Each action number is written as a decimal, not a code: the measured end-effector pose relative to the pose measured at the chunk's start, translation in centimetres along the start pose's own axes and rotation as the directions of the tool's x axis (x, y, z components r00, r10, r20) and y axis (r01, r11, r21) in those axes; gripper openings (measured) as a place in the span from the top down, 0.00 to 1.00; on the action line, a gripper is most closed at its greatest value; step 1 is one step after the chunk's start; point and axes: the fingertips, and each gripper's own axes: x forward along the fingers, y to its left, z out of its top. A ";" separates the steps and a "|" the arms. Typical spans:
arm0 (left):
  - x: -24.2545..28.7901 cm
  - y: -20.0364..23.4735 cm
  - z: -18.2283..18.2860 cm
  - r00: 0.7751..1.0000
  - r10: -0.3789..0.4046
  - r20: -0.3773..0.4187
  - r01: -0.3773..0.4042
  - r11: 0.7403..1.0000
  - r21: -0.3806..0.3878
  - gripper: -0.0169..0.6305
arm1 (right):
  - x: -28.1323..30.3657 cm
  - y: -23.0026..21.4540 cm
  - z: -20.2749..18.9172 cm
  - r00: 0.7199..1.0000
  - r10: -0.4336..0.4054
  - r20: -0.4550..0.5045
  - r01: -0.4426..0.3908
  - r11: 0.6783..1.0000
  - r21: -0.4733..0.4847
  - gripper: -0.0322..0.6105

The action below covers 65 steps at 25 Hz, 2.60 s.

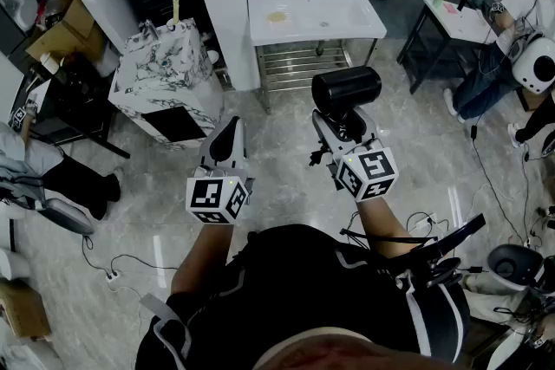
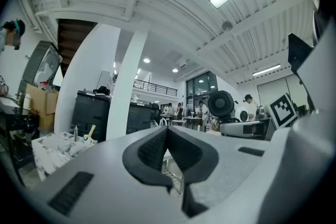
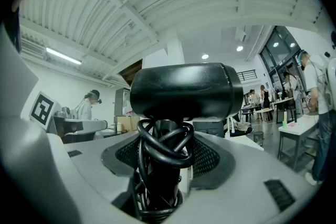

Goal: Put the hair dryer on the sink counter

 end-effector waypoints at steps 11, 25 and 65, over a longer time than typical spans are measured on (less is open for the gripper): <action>-0.1 -0.7 0.3 1.000 -0.016 0.002 0.016 1.000 0.000 0.97 | 0.1 0.3 0.4 1.000 0.005 0.000 -0.005 1.000 -0.020 0.54; -1.1 0.9 0.6 1.000 -0.007 0.012 0.007 1.000 -0.004 0.97 | 0.6 1.4 1.2 0.999 0.010 0.037 -0.009 1.000 -0.016 0.53; -10.9 20.3 2.0 0.989 0.141 0.050 -0.141 0.990 -0.014 0.97 | 13.9 20.4 0.7 0.983 0.179 0.043 -0.176 0.982 -0.061 0.53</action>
